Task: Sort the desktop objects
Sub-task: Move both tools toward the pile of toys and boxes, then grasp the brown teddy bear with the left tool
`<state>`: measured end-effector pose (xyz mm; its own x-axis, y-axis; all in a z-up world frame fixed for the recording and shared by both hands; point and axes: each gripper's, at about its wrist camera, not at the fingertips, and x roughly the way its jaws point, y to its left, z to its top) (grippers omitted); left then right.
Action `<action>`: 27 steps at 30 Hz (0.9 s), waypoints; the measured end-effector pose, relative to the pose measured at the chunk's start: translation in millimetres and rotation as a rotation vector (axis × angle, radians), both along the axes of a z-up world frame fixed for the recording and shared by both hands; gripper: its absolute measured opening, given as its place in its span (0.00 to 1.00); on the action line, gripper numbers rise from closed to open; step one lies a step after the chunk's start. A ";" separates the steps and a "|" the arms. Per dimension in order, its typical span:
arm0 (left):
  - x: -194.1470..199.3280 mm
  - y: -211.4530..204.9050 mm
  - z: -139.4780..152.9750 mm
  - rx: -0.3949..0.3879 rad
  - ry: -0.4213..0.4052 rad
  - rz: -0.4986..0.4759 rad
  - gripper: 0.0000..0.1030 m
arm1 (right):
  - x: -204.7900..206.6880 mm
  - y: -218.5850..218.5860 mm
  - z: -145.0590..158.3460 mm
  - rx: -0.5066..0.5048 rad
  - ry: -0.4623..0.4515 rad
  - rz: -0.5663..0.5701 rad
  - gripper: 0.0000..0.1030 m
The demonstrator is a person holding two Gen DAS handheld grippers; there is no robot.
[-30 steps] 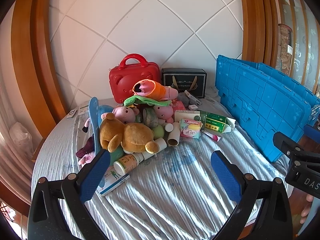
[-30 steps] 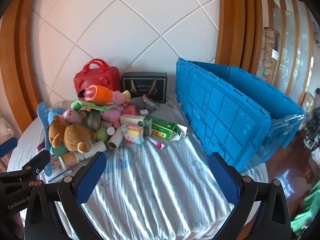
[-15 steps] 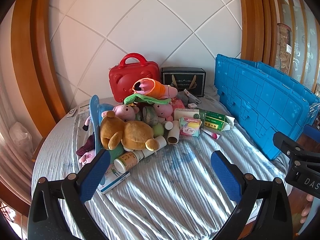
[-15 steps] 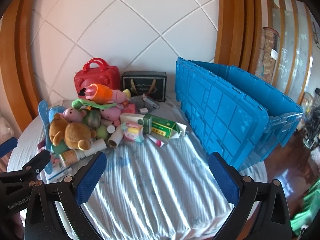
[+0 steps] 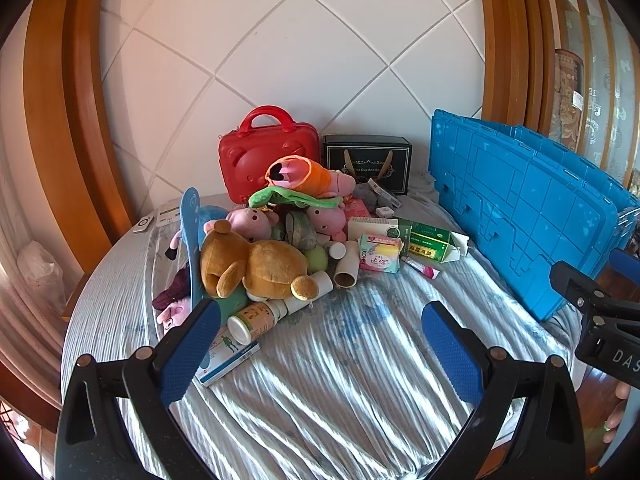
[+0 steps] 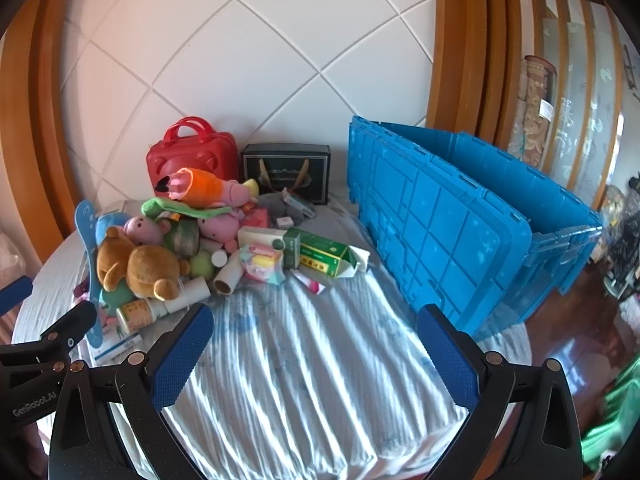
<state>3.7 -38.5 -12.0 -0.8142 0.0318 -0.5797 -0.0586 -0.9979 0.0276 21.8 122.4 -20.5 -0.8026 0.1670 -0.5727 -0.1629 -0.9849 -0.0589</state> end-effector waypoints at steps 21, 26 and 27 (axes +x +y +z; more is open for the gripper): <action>-133.2 -2.5 -109.7 0.039 -0.302 0.333 0.99 | -195.7 89.7 -101.6 -0.017 -0.269 0.308 1.00; -168.2 -9.9 -109.6 0.032 -0.306 0.424 0.99 | -233.3 91.8 -119.0 -0.027 -0.317 0.355 1.00; -178.9 -13.6 -110.4 0.028 -0.320 0.439 0.99 | -240.8 89.4 -121.9 -0.021 -0.325 0.359 1.00</action>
